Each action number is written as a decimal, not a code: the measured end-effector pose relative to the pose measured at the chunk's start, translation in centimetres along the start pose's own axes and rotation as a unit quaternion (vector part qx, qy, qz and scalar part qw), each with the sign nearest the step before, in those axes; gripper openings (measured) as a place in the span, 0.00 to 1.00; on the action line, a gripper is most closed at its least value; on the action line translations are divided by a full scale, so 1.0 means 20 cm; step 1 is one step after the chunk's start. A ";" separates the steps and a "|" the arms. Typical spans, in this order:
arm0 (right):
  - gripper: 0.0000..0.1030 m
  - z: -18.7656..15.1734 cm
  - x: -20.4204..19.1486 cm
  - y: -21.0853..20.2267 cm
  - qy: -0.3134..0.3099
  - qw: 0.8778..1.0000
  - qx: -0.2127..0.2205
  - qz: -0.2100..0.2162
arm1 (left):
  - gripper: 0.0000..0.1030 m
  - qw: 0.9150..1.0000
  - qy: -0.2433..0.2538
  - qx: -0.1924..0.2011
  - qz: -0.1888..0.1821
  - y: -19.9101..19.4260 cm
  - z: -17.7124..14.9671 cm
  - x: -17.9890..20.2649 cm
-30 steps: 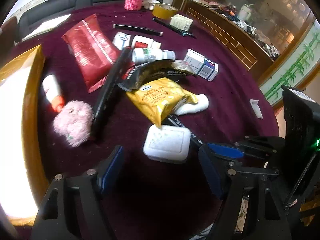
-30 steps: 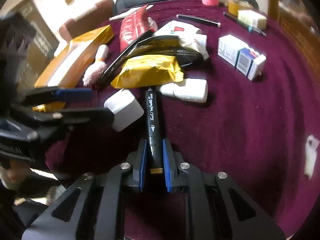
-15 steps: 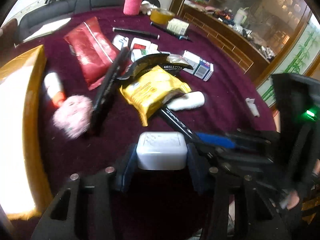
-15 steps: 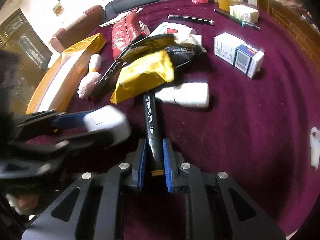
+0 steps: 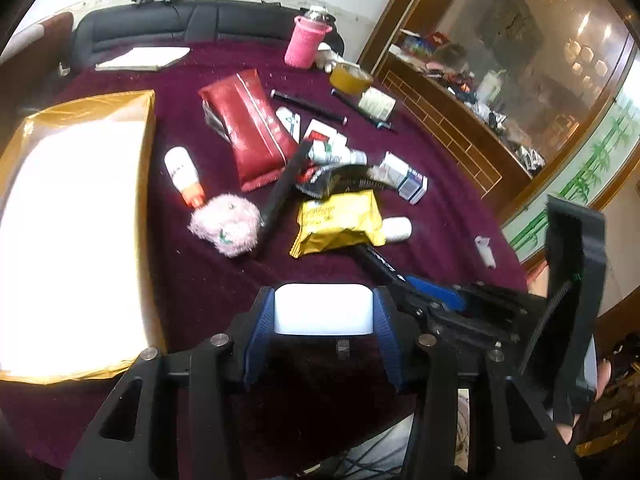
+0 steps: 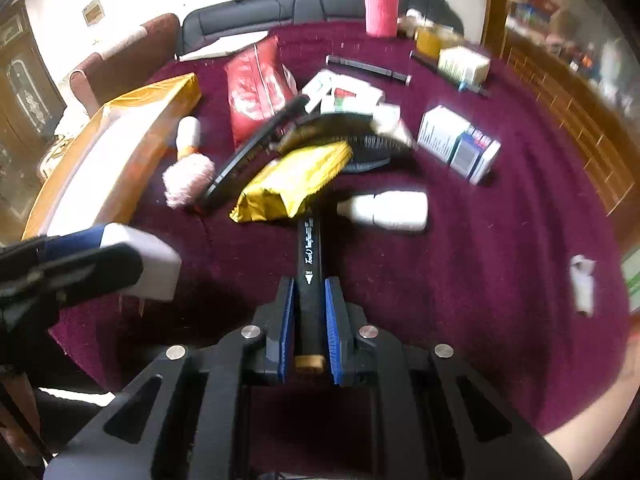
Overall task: Organize objects
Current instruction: 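Carry the black marker and white plug into the yellow-rimmed tray with both tools, then release the marker and plug into the tray with both tools, then grasp the yellow cracker packet with the right tool while the left grasps a black marker, then carry the cracker packet and black marker over the tray with both tools, then release the packet and marker into the tray with both tools, then grasp the white bottle with the right tool while the left grasps the pink plush ball, then carry the white bottle and pink plush ball into the tray with both tools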
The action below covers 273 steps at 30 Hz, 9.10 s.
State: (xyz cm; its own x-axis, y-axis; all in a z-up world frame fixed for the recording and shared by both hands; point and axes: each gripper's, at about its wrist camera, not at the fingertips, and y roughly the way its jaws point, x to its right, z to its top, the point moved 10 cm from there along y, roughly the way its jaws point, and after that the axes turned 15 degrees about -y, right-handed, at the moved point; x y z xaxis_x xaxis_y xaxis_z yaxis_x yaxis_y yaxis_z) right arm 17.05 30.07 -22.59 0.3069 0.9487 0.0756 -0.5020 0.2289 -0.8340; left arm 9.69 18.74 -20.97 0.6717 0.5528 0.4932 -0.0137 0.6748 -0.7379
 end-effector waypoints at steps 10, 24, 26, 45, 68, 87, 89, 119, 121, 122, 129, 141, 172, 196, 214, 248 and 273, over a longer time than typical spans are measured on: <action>0.12 0.08 -0.07 -0.15 0.002 1.000 0.025 -0.014 | 0.42 0.999 -0.006 0.026 -0.018 -0.12 0.01 0.08; 0.12 0.13 -0.26 -0.10 0.038 0.996 0.023 0.082 | 0.42 0.995 -0.072 0.058 -0.023 -0.26 0.18 -0.12; 0.12 0.16 -0.30 -0.07 0.052 0.991 0.020 0.118 | 0.42 0.994 -0.088 0.066 -0.017 -0.29 0.22 -0.18; 0.12 0.78 -0.66 -0.12 -0.003 0.978 0.109 0.177 | 0.42 0.972 -0.194 0.111 0.075 -0.33 0.48 -0.76; 0.15 0.52 -1.14 0.37 -0.058 0.978 0.019 0.197 | 0.54 0.963 -0.233 0.088 0.107 -0.24 0.31 -1.03; 0.66 0.08 -0.19 -0.01 0.088 0.981 0.114 0.132 | 0.65 0.994 -0.094 0.063 0.005 -0.08 0.22 -0.11; 0.68 0.07 -0.11 0.02 0.081 0.985 0.107 0.110 | 0.65 0.995 -0.088 0.045 0.002 -0.01 0.20 -0.06; 0.41 -0.11 0.01 0.10 0.116 0.989 0.038 0.088 | 0.24 0.979 0.153 -0.060 0.121 0.62 0.27 0.16; 0.41 -0.11 0.00 0.10 0.117 0.988 0.038 0.091 | 0.24 0.979 0.150 -0.063 0.122 0.63 0.27 0.14; 0.41 -0.11 0.00 0.10 0.119 0.988 0.038 0.092 | 0.22 0.979 0.149 -0.069 0.122 0.64 0.26 0.13; 0.41 -0.11 0.01 0.10 0.130 0.985 0.042 0.104 | 0.11 0.989 0.102 -0.062 0.084 0.54 0.21 0.15; 0.41 -0.02 -0.06 0.01 0.144 0.975 0.075 0.150 | 0.11 0.999 -0.010 -0.031 0.024 0.13 0.12 0.10; 0.42 0.46 -1.07 0.12 -0.048 0.967 0.021 0.251 | 0.12 0.962 -0.198 0.053 0.181 -0.37 0.31 -1.08; 0.57 0.44 -1.22 0.22 -0.079 0.969 0.010 0.234 | 0.20 0.956 -0.208 0.028 0.204 -0.27 0.24 -1.18; 0.76 0.14 -0.43 -0.06 0.087 0.961 0.099 0.243 | 0.66 0.995 -0.020 0.077 0.059 -0.25 0.24 -0.13; 0.02 0.02 0.29 0.20 0.239 0.963 0.053 0.111 | 0.66 0.995 -0.058 -0.022 0.072 0.28 0.28 -0.06; 0.22 0.08 0.29 0.26 0.224 0.969 0.037 0.101 | 0.33 0.995 0.017 -0.036 0.088 0.29 0.05 0.03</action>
State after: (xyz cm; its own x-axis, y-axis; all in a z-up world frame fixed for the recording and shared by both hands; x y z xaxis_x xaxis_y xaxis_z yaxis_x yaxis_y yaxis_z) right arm 14.87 37.04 -25.67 0.5077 0.7898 -0.3442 -0.6399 0.0782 -0.7644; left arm 9.35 23.40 -24.48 0.6889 0.6410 0.3384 -0.0812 0.5322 -0.8427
